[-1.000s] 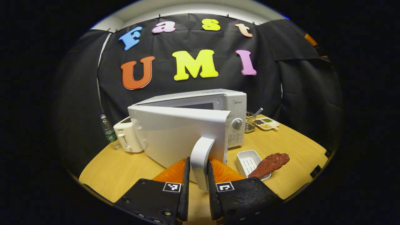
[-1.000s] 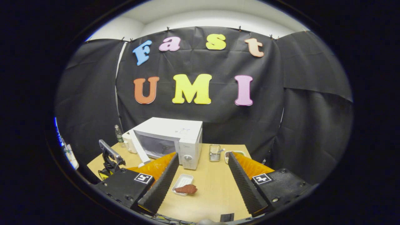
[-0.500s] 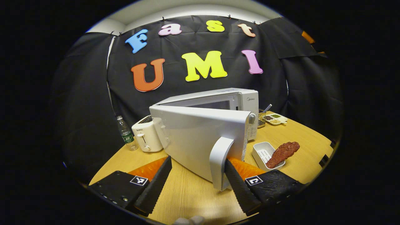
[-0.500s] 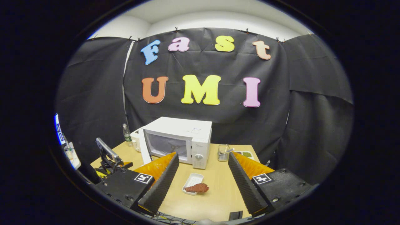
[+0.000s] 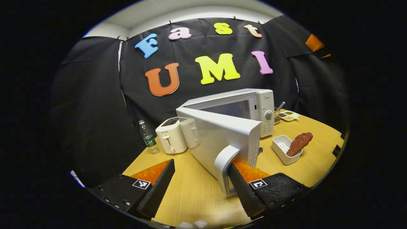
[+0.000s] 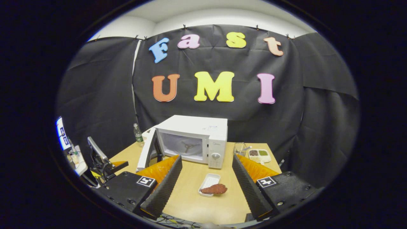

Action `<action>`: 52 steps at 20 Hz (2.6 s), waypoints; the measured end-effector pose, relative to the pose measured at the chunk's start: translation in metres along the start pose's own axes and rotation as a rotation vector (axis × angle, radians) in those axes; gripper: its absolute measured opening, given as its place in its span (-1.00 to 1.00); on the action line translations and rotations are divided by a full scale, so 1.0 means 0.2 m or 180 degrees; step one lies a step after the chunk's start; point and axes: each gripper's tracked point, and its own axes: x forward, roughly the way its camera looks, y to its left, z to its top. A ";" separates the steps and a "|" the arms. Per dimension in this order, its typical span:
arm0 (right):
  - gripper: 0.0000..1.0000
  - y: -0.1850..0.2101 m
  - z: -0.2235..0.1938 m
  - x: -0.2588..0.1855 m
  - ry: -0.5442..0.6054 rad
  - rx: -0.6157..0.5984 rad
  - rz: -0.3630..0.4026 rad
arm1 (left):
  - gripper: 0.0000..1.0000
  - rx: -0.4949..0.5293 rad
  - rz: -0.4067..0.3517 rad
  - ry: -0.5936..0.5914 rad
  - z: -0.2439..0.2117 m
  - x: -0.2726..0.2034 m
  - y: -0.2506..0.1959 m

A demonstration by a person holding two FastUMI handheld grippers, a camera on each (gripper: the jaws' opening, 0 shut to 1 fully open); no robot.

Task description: Open the microwave oven with the left hand, put the food in, and close the microwave oven.

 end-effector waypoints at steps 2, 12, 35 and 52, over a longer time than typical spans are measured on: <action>0.92 0.05 -0.02 0.01 0.0034 -0.0004 0.0055 | 0.94 -0.0053 0.0053 0.0030 -0.03 -0.03 0.09; 1.00 0.14 -0.10 0.06 0.0141 -0.0007 0.0116 | 0.91 -0.0318 0.0064 0.0166 -0.14 -0.10 0.33; 0.58 -0.34 -1.16 0.85 0.1396 0.1262 0.0333 | 0.91 -0.0263 0.0165 0.0244 0.13 -0.35 0.24; -0.67 -0.42 -1.12 1.00 0.1812 0.1191 0.1184 | 0.90 -0.0052 0.0861 0.0385 0.35 -0.44 0.08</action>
